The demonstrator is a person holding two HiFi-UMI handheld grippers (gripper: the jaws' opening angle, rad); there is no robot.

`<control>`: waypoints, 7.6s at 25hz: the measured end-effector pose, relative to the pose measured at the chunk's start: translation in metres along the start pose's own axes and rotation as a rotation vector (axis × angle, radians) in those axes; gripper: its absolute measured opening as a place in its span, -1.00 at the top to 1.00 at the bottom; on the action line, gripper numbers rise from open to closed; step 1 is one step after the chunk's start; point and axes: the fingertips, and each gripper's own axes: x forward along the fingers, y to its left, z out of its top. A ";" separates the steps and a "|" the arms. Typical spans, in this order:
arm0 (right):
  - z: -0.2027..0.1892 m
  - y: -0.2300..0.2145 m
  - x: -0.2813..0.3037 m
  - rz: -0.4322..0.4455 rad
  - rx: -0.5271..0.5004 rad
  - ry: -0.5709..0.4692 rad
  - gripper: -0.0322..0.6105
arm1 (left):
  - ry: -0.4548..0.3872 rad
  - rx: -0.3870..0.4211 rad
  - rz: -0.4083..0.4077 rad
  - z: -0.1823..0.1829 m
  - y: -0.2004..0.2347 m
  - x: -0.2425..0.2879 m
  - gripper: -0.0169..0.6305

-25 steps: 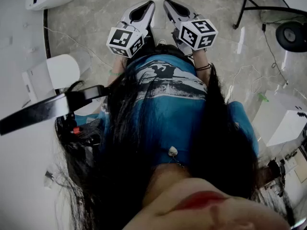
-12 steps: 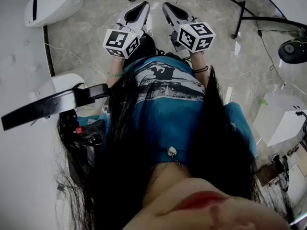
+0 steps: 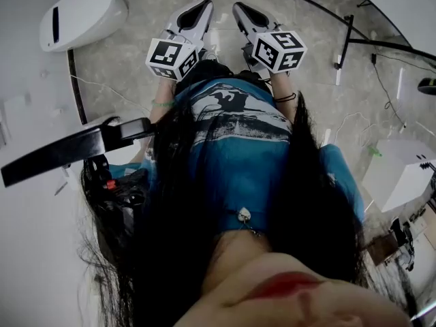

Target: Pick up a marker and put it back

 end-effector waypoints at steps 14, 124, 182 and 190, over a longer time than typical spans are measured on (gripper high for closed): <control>0.036 -0.019 0.062 -0.010 -0.032 0.024 0.86 | 0.005 -0.075 0.027 0.000 0.066 0.029 0.94; 0.233 -0.127 0.295 -0.143 -0.375 0.076 0.68 | 0.040 -0.086 -0.008 0.056 0.306 0.211 0.94; 0.186 -0.147 0.316 -0.110 -0.194 0.124 0.61 | 0.053 -0.093 0.009 0.051 0.310 0.205 0.94; 0.173 -0.145 0.281 -0.127 0.031 0.032 0.62 | 0.084 -0.121 -0.042 0.036 0.295 0.194 0.94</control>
